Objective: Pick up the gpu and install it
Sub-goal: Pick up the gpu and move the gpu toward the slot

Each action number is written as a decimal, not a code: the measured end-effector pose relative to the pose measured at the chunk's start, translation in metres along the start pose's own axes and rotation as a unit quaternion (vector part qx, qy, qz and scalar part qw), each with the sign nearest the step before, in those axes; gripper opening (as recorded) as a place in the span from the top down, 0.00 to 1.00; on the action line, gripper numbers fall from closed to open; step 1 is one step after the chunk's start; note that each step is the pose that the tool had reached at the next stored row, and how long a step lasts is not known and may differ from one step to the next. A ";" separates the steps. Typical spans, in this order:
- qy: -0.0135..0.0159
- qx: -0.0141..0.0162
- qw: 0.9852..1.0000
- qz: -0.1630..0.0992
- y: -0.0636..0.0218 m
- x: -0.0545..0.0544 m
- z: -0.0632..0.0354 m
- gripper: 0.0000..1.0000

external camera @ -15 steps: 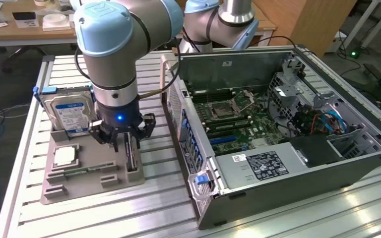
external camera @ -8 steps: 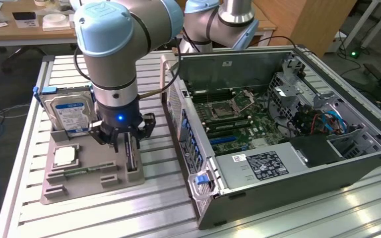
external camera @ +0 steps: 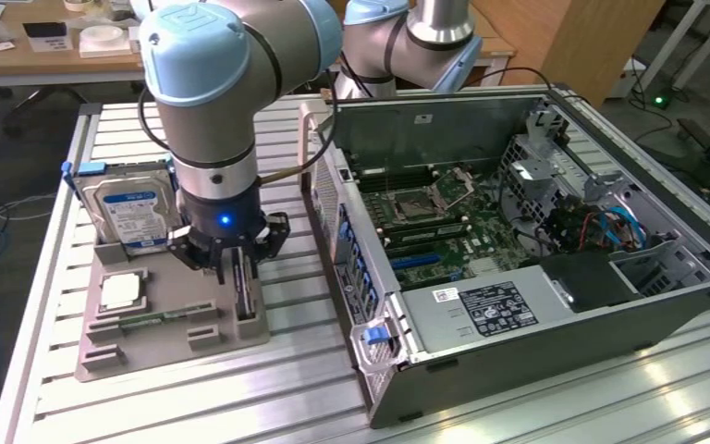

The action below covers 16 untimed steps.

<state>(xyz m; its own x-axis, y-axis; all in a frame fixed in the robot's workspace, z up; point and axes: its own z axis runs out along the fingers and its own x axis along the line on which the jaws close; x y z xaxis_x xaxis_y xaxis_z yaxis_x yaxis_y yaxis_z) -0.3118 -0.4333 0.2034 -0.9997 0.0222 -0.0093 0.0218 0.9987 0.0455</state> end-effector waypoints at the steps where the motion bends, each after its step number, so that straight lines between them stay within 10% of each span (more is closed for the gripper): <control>1: 0.000 0.000 1.000 0.000 0.0000 0.000 0.0000 0.52; 16: 0.002 0.000 1.000 0.000 0.0001 -0.005 0.0000 0.72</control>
<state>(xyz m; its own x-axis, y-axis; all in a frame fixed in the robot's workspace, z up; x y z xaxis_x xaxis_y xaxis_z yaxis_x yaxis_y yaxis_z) -0.3064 -0.4333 0.2034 -0.9997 0.0224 -0.0053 0.0221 0.9987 0.0454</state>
